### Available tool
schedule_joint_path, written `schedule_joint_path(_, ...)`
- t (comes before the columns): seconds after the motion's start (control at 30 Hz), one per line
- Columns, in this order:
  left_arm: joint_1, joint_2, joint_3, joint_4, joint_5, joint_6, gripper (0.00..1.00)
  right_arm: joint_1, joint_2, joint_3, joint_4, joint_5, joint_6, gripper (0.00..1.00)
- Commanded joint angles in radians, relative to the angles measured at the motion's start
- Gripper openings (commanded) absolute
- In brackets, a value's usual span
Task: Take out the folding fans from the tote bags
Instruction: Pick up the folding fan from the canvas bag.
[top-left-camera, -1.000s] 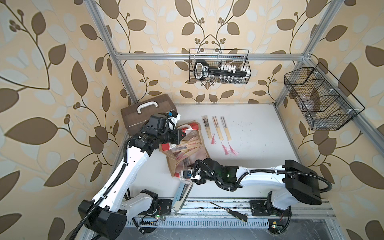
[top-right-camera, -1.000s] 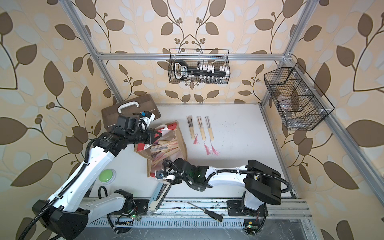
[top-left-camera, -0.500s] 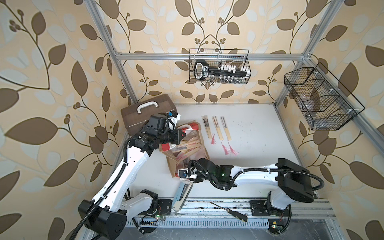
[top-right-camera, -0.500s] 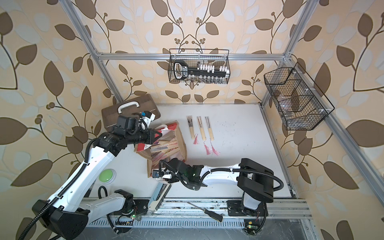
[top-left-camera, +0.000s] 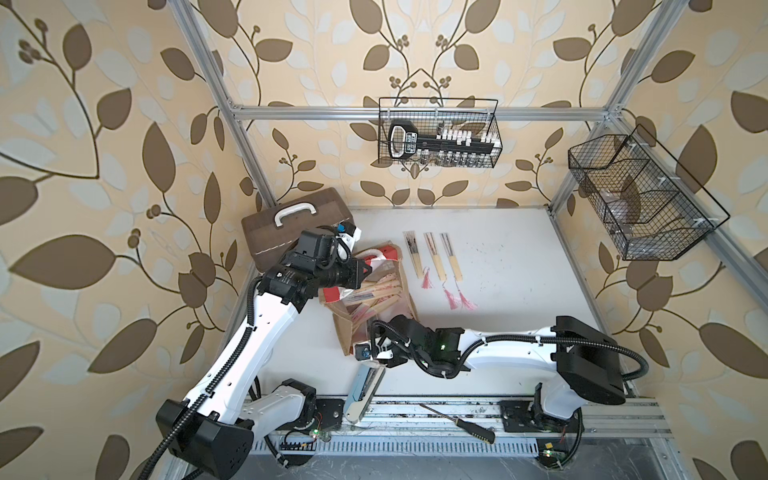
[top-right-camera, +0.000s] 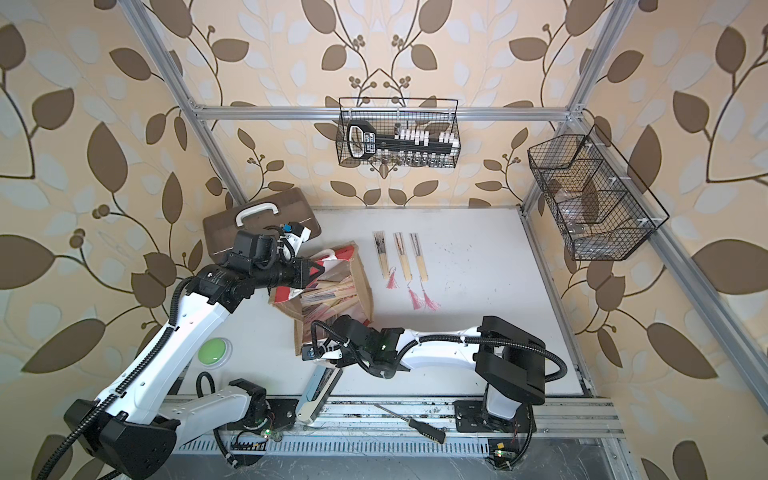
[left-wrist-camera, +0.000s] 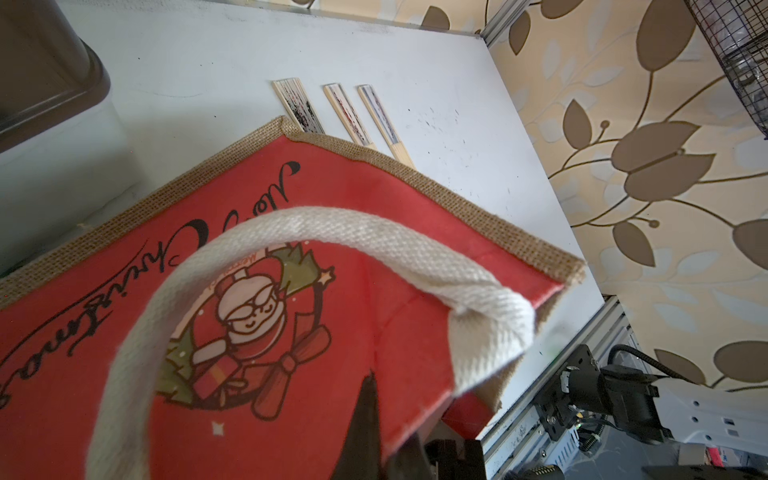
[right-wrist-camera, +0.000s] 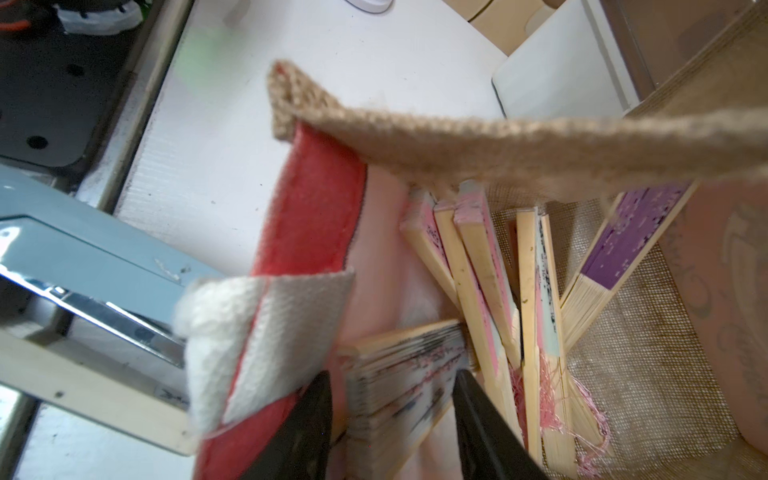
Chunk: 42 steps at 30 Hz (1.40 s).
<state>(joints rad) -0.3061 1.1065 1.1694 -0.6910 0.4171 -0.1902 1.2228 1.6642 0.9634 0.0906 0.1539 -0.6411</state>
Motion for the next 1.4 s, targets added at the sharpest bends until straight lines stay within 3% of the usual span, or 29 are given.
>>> schedule_joint_path(0.0, 0.004, -0.017, 0.029, 0.021, 0.031, -0.005, 0.00, 0.005, 0.021, 0.021, -0.057, -0.030, -0.033, 0.49)
schedule_joint_path(0.63, 0.004, -0.016, 0.030, 0.022, 0.032, -0.005, 0.00, 0.012, 0.062, 0.000, 0.145, 0.185, -0.038, 0.46)
schedule_joint_path(1.13, 0.004, -0.016, 0.028, 0.024, 0.037, -0.006, 0.00, 0.007, 0.051, -0.022, 0.255, 0.287, -0.027, 0.43)
schedule_joint_path(1.37, 0.004, -0.016, 0.029, 0.025, 0.040, -0.008, 0.00, -0.005, 0.052, -0.023, 0.239, 0.254, -0.040, 0.41)
